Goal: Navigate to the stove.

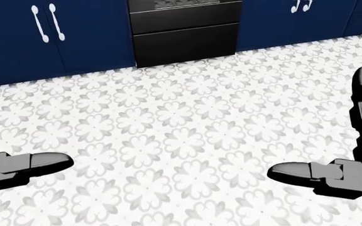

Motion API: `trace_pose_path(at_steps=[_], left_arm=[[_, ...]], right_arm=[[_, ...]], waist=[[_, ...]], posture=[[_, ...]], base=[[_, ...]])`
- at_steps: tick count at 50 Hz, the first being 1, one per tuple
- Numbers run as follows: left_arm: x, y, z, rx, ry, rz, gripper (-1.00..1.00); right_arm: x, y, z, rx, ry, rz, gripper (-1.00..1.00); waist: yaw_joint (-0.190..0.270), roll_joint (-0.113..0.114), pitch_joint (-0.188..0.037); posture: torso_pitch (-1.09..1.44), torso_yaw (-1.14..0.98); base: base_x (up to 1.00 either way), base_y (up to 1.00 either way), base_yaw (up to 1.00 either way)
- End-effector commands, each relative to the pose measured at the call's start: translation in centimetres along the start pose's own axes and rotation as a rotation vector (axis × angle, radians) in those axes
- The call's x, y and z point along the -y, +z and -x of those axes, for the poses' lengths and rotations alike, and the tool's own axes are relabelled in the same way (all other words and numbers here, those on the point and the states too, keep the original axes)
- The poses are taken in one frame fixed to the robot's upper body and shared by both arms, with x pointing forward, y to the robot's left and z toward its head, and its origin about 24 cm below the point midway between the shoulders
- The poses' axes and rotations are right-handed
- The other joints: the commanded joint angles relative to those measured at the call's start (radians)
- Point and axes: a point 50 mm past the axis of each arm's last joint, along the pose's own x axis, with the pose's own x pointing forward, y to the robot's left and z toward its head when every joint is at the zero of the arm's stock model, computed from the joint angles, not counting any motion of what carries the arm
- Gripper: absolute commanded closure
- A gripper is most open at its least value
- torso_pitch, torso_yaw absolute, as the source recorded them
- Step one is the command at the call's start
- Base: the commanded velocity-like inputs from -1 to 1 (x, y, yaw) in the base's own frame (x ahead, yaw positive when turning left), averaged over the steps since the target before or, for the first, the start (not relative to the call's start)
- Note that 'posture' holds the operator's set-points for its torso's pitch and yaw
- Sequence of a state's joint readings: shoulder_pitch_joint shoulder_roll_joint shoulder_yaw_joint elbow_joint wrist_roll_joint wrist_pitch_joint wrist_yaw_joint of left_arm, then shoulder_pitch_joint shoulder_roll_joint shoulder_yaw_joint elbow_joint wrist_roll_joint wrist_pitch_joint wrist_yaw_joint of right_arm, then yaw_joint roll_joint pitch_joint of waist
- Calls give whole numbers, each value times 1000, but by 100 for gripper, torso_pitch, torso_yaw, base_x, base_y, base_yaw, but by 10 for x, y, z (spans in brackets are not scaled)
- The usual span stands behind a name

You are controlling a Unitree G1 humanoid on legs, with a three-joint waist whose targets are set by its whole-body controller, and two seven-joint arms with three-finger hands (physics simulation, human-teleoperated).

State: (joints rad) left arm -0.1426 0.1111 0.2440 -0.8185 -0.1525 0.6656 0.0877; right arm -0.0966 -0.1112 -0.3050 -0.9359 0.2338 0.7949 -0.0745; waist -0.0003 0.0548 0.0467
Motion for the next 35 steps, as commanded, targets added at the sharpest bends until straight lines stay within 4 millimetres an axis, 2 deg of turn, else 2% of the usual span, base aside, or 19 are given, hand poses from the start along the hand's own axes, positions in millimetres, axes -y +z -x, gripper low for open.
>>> trace_pose_path(at_steps=[1,3,4,7,10,12,13,14,15,17,23,25,26,27,29,32,35], left_arm=[[-1,8,0,57,3,-5,-100],[-1,9,0,56,3,-4,-100],[-1,10,0,56,4,-3,-100],[-1,9,0,56,5,-4,-100],[-1,9,0,56,5,-5,-100],[-2,9,0,56,6,-4,-100],[-1,9,1,56,6,-3,-100],[-1,9,1,56,6,-4,-100],[-1,9,0,56,6,-3,-100],[-1,10,1,56,7,-2,-100],[-1,10,0,55,6,-3,-100],[-1,10,0,55,5,-3,-100],[-1,9,0,55,5,-3,-100],[-1,9,0,55,5,-3,-100],[0,9,0,56,3,-4,-100],[0,10,0,56,2,-3,-100],[-1,9,-1,55,5,-4,-100]], right_arm=[[-3,9,0,62,17,-3,-100],[-3,9,1,61,18,-1,-100],[-3,9,1,61,18,-2,-100],[-3,9,1,61,17,-2,-100],[-2,9,1,60,15,-2,-100],[-3,8,1,59,16,-1,-100],[-3,8,1,59,17,-1,-100],[-3,9,1,60,16,-2,-100],[-3,9,2,60,16,-2,-100],[-3,9,1,60,16,-1,-100],[-3,9,2,60,17,0,-100],[-3,9,1,59,17,0,-100],[-3,9,1,59,17,0,-100],[-3,10,1,60,17,-1,-100],[-3,10,1,60,17,0,-100],[-3,10,1,63,15,0,-100],[-3,10,1,60,16,0,-100]], waist=[[1,20,-18],[14,-1,-21],[10,4,-16],[15,-13,-24],[21,-45,-15],[23,-89,-22],[19,-132,-37],[8,-104,-29],[12,-111,-21],[3,-101,-21],[1,-42,-5],[-3,-3,-10],[-4,29,-23],[10,-1,-23],[10,9,-17],[16,-8,-26],[20,-39,-17]], posture=[[0,0],[0,0],[0,0],[0,0],[0,0],[0,0],[0,0],[0,0],[0,0],[0,0],[0,0],[0,0],[0,0],[0,0],[0,0],[0,0],[0,0]], base=[[15,-21,0],[16,-15,0],[18,-13,0],[18,-12,0],[19,-13,0],[18,-13,0],[18,-13,0],[18,-13,0],[18,-12,0],[18,-12,0],[18,-13,0],[19,-12,0],[18,-13,0],[20,-13,0],[18,-13,0],[19,-14,0],[18,-13,0]])
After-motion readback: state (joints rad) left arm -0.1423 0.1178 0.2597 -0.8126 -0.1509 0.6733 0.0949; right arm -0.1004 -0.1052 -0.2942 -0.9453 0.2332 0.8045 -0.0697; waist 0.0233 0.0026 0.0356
